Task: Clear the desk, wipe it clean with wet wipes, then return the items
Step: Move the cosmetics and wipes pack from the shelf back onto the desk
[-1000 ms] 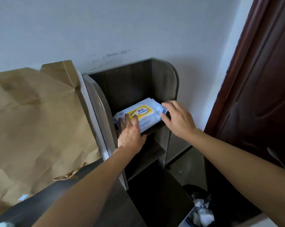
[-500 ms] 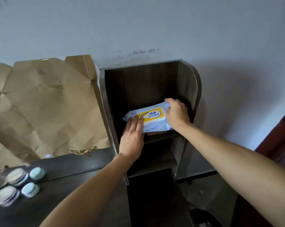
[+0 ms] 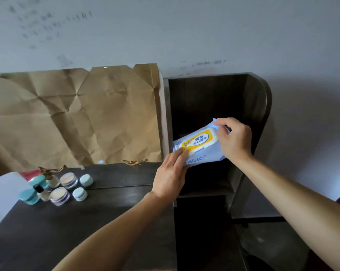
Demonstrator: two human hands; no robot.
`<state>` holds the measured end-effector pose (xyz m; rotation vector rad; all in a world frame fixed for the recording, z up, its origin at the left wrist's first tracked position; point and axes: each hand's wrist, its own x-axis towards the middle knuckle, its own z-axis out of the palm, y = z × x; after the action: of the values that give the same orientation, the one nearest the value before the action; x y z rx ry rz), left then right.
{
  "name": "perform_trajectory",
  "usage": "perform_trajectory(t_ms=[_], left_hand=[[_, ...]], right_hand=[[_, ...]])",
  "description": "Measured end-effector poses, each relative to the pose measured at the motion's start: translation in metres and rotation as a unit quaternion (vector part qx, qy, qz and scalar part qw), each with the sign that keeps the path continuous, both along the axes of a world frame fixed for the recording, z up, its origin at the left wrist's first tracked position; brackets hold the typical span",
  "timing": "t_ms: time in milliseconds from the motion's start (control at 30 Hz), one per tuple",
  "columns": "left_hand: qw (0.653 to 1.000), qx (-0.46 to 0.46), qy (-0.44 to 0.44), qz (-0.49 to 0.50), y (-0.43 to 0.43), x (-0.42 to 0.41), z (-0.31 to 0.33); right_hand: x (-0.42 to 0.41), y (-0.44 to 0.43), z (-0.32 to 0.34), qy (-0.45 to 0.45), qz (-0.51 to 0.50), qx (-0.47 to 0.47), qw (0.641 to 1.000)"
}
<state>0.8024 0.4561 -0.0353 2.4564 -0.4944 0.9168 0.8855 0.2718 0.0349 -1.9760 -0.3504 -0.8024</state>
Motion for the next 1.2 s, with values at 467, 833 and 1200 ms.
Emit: perform_trajectory(t_ms=[467,833,1200], left_hand=[[0.971,-0.116,0.174,0.119,0.13,-0.124,-0.059],[0.642,-0.625,0.414,0.16,0.22,-0.153,-0.056],[0.642,-0.575,0.375,0.34,0.388,-0.198,-0.111]], right_hand=[[-0.13,0.12,-0.005,-0.009,0.035,0.054,0.998],[-0.162,0.252,-0.06,0.232,0.135,0.132,0.954],[-0.115,0.43,-0.188,0.384,0.229,-0.146,0.882]])
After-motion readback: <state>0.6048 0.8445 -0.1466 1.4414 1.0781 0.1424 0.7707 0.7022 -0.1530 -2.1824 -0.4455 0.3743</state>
